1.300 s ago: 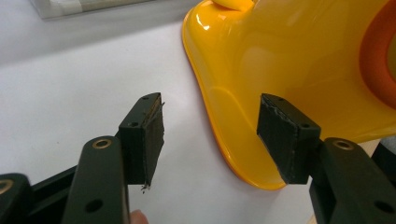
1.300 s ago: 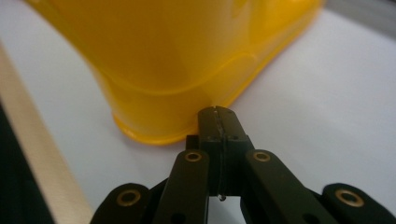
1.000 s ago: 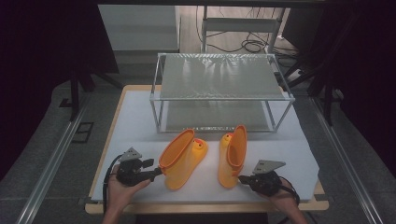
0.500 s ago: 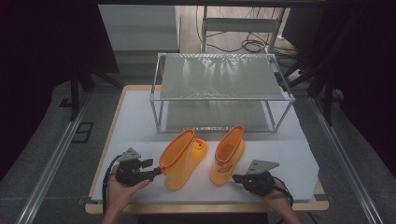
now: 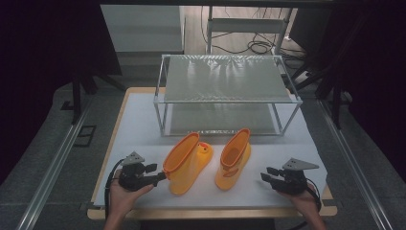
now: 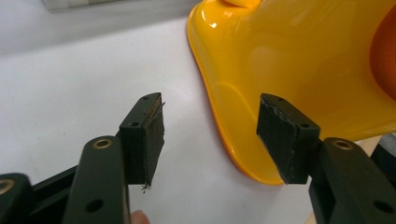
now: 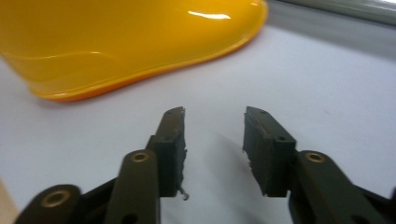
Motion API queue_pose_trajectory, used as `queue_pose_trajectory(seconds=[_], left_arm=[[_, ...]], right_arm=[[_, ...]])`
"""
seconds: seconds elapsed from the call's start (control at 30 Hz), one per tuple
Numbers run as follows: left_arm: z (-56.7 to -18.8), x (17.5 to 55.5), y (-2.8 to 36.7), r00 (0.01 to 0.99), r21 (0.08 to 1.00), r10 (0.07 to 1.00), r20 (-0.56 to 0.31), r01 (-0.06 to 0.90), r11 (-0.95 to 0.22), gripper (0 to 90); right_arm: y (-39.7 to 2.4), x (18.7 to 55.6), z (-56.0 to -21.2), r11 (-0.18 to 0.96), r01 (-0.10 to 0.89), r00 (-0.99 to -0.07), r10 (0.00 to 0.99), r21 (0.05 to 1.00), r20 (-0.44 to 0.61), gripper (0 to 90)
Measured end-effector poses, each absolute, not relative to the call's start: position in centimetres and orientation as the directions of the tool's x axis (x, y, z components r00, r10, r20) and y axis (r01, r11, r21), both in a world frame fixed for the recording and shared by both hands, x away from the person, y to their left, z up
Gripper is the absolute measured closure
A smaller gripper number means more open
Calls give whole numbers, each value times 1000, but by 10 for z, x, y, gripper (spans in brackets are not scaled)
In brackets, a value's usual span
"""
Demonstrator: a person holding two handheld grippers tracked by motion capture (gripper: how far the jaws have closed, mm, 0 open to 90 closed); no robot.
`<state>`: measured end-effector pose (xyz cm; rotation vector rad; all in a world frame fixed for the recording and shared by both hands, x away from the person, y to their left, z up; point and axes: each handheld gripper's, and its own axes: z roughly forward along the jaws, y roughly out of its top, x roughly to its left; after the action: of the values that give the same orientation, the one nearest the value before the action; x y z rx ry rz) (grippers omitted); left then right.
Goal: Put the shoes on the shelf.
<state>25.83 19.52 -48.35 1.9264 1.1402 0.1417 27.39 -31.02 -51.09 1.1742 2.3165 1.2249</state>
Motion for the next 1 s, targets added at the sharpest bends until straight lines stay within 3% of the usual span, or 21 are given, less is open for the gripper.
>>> queue_pose_trajectory(seconds=[0.33, 0.63, 1.0], left_arm=[[-464, 258, 201, 585, 690, 728, -357, 691, -216, 444], [-414, 273, 215, 585, 633, 685, -434, 739, -230, 438], [-349, 287, 206, 614, 607, 614, -496, 751, -260, 434]], right_arm=[[-326, 273, -513, 259, 559, -576, 805, 788, 144, 508], [-327, 275, -515, 256, 569, -560, 817, 782, 140, 502], [-325, 275, -517, 263, 578, -553, 822, 772, 134, 501]])
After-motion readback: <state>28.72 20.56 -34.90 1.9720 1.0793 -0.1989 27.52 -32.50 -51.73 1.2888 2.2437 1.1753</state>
